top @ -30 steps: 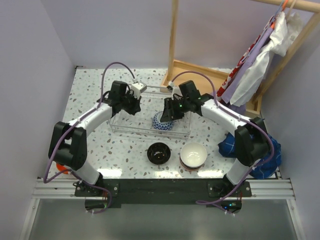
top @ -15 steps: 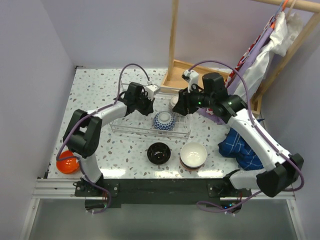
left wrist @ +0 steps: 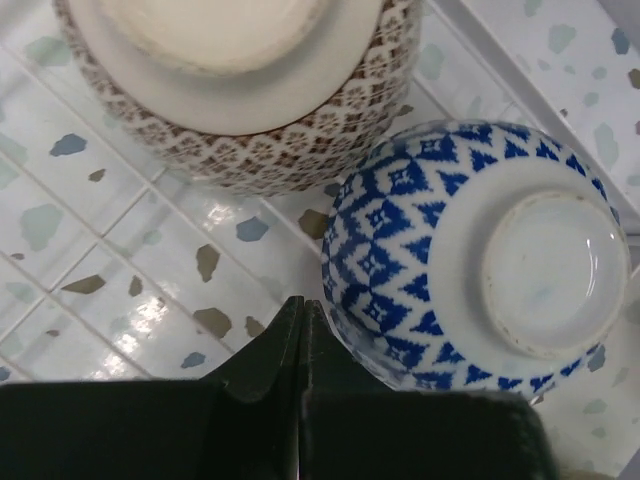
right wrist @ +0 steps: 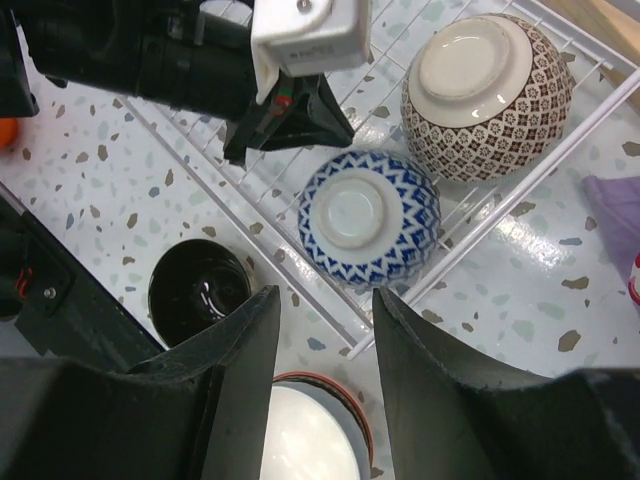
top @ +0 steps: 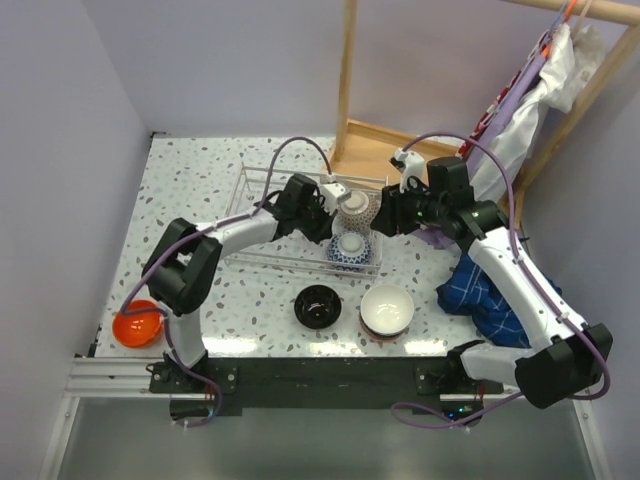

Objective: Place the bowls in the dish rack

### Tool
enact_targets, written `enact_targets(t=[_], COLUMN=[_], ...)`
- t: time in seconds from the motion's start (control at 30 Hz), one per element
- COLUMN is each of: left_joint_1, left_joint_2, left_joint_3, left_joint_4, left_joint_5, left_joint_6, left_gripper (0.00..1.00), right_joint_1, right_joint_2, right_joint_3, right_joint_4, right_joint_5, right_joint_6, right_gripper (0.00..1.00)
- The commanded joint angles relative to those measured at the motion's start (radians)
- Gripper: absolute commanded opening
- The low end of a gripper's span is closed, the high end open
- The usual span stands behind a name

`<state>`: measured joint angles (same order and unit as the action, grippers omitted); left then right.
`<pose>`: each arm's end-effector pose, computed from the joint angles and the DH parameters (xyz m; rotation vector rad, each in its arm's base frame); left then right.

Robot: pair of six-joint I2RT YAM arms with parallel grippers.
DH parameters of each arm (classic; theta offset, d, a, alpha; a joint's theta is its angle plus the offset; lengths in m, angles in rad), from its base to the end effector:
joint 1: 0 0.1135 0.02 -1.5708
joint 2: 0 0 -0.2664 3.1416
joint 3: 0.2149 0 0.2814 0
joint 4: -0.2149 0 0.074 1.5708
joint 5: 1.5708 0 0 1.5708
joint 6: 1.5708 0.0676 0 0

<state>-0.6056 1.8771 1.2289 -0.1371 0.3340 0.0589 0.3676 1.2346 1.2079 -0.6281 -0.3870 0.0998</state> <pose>0.3600 -0.2762 0.1519 0.9382 2.2068 -0.6558 0.2866 0.1377 0.3344 -0.5147 2.1963 0.6843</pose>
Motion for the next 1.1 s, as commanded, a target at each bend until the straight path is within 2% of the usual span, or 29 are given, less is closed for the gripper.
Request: enact_targets(t=[0.0, 0.07, 0.17, 0.2, 0.27, 0.3, 0.33, 0.43, 0.53, 0.57, 0.7, 0.77, 0.8, 0.87, 0.97, 1.07], left_joint_1=[-0.042, -0.049, -0.046, -0.042, -0.002, 0.015, 0.053, 0.122, 0.190, 0.204, 0.222, 0.237, 0.257, 0.341, 0.398, 0.405], left_joint_2=[-0.041, -0.036, -0.048, -0.058, -0.099, -0.117, -0.153, -0.212, -0.316, -0.350, -0.522, -0.593, -0.608, -0.634, -0.650, -0.720], left_joint_3=[-0.011, 0.003, 0.030, 0.037, 0.044, 0.043, 0.043, 0.041, -0.009, -0.025, -0.089, -0.095, -0.092, -0.068, -0.039, -0.100], left_joint_4=[0.024, 0.018, -0.030, -0.047, -0.114, -0.142, -0.175, -0.336, -0.394, -0.377, -0.289, -0.268, -0.268, -0.306, -0.369, -0.329], left_joint_5=[0.004, -0.013, -0.122, -0.185, -0.208, -0.199, -0.194, -0.165, -0.132, -0.121, -0.141, -0.156, -0.114, -0.081, -0.061, -0.096], left_joint_6=[-0.027, -0.028, -0.033, -0.031, -0.033, -0.031, -0.015, 0.059, 0.105, 0.105, 0.091, 0.085, 0.084, 0.071, 0.096, 0.104], left_gripper=[0.00, 0.00, 0.00, 0.00, 0.00, 0.00, 0.04, 0.26, 0.33, 0.35, 0.46, 0.57, 0.63, 0.69, 0.70, 0.71], right_joint_1=[-0.013, -0.016, -0.016, -0.016, -0.016, -0.016, -0.015, 0.005, 0.091, 0.176, 0.355, 0.437, 0.465, 0.543, 0.623, 0.677], right_joint_2=[-0.044, -0.050, -0.061, -0.066, -0.069, -0.067, -0.058, -0.034, -0.003, 0.020, 0.058, 0.087, 0.095, 0.114, 0.127, 0.158], right_joint_3=[-0.019, -0.036, -0.041, -0.033, -0.025, -0.016, -0.010, 0.004, 0.022, 0.027, 0.004, 0.001, -0.004, -0.014, -0.042, -0.062], right_joint_4=[0.024, 0.030, 0.013, 0.007, -0.008, -0.030, -0.045, -0.094, -0.159, -0.171, -0.163, -0.182, -0.212, -0.229, -0.228, -0.206], right_joint_5=[0.011, 0.010, 0.001, -0.019, -0.080, -0.161, -0.185, -0.233, -0.198, -0.172, -0.115, -0.105, -0.095, -0.050, 0.012, 0.039], right_joint_6=[-0.012, -0.003, -0.037, -0.057, -0.156, -0.190, -0.259, -0.394, -0.561, -0.599, -0.716, -0.781, -0.840, -0.890, -0.951, -0.997], right_gripper=[0.47, 0.47, 0.49, 0.50, 0.51, 0.52, 0.53, 0.57, 0.58, 0.58, 0.59, 0.59, 0.59, 0.60, 0.60, 0.60])
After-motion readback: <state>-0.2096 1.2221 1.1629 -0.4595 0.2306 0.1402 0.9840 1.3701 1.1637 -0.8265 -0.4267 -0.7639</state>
